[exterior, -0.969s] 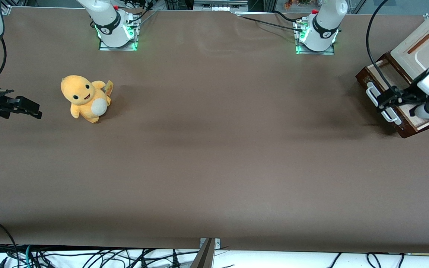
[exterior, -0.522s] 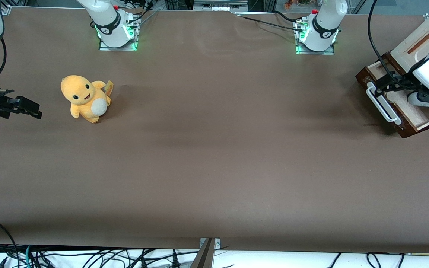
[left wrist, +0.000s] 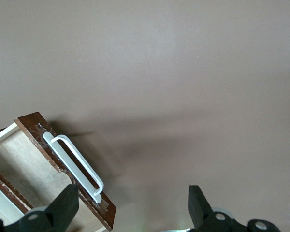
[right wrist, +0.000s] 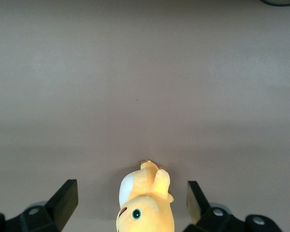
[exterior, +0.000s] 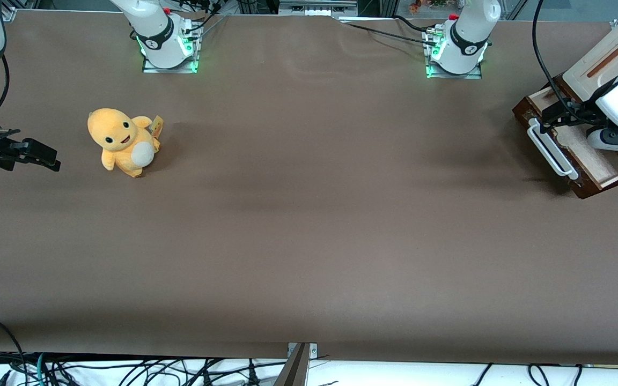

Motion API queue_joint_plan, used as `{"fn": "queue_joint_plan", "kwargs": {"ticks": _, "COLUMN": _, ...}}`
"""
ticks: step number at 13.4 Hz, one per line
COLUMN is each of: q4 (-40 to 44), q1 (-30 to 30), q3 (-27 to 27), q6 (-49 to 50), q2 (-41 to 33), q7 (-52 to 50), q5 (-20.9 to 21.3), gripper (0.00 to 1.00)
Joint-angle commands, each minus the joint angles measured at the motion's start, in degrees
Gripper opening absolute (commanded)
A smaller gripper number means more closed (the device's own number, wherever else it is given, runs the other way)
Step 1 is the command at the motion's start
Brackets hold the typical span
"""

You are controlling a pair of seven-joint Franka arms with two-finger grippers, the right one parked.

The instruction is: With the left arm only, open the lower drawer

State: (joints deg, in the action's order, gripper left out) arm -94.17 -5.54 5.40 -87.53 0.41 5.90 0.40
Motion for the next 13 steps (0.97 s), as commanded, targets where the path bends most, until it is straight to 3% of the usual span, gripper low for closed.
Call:
{"fn": "queue_joint_plan", "kwargs": {"ticks": 1, "q4": 2.85, "q1": -0.53, "q3": 0.05, "q6": 1.75, "q2": 1.87, "q7": 0.87, "q5": -0.66, "gripper": 1.00}}
{"fn": "queue_joint_plan", "kwargs": {"ticks": 4, "q4": 3.20, "q1": 0.09, "q3": 0.05, "q6": 1.75, "q2": 2.40, "q7": -3.60, "q5": -0.66, "gripper": 1.00}}
{"fn": "queue_joint_plan", "kwargs": {"ticks": 13, "q4": 3.11, "q1": 0.00, "q3": 0.22, "q6": 1.75, "q2": 2.84, "q7": -3.79, "q5": -0.66, "gripper": 1.00}}
